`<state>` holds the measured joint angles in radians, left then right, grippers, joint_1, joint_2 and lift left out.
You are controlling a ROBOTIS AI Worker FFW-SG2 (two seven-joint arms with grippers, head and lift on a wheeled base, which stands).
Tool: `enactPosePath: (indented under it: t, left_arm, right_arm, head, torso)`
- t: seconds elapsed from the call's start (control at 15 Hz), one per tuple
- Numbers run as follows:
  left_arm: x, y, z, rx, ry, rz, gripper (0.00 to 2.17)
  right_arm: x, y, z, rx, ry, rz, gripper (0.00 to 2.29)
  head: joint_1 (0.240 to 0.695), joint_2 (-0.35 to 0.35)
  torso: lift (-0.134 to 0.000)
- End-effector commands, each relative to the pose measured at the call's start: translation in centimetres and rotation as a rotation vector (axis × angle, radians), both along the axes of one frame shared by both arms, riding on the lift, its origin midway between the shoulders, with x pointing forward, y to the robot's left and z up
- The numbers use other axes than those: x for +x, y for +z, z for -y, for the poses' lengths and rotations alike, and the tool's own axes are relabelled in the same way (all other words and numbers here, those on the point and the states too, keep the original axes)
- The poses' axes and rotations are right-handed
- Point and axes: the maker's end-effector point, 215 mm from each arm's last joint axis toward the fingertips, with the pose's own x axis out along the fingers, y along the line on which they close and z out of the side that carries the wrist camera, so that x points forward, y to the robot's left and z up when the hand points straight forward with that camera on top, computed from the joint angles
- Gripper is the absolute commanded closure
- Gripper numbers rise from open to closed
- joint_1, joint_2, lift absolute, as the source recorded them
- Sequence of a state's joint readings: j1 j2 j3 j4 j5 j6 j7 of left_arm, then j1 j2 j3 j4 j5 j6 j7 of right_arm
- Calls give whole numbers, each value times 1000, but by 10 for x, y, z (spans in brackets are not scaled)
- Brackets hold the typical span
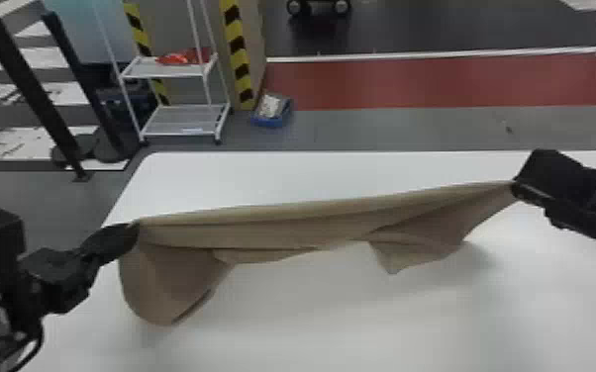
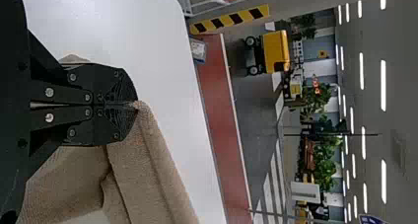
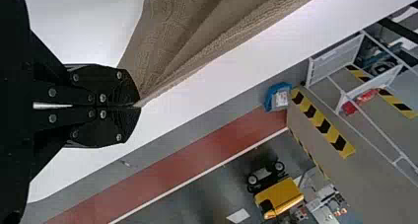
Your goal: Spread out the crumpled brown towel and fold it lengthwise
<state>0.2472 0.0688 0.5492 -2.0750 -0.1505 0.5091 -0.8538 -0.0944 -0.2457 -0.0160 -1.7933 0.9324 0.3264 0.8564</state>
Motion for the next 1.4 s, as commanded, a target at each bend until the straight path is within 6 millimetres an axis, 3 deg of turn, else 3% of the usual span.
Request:
enactPosePath:
  t: [0.0,0.13,0.4,0.73,0.8,0.87,0.93,1.2,1.33]
  left_arm:
    - [-2,11,1,2,-10,12,2007]
    - [-1,7,14,1,-42,4,2003]
    - [-1,-3,37,-10,-111,-16,2003]
    - [-2,-23,16,-11,-69,-34,1986]
    - [-3,-26,14,-13,-69,-33,1615]
    - [-3,-23,14,-11,-73,-18,718]
    - [-6,-21,13,-12,-83,-14,-2]
    - [-26,-10,1,-3,-142,-14,6]
    - [-32,-9,-10,16,-141,-9,16]
  right_arm:
    - [-14,-20,-4,-94,70,-37,2253]
    - [-31,-43,-21,-135,155,-97,2253]
    - [-69,-88,-35,-239,256,-191,2253]
    - [-83,-90,-5,-247,244,-189,2253]
    - [-86,-89,-3,-244,244,-185,2253]
    - [-85,-83,-2,-227,239,-173,2253]
    - [-85,-76,0,-208,232,-161,2253]
    - [-88,-55,11,-184,214,-117,2253]
    - [-97,-57,7,-196,243,-108,2253]
  head:
    - [695,105]
    - [695,103]
    - [695,108]
    - [695,105]
    - [695,100]
    - [695,99]
    - [695,99]
    - [695,93]
    - [695,91]
  torso:
    - [-123]
    - [-123]
    - [-123]
    - [-123]
    - [-123]
    - [-123]
    - [-123]
    - [-123]
    - [-123]
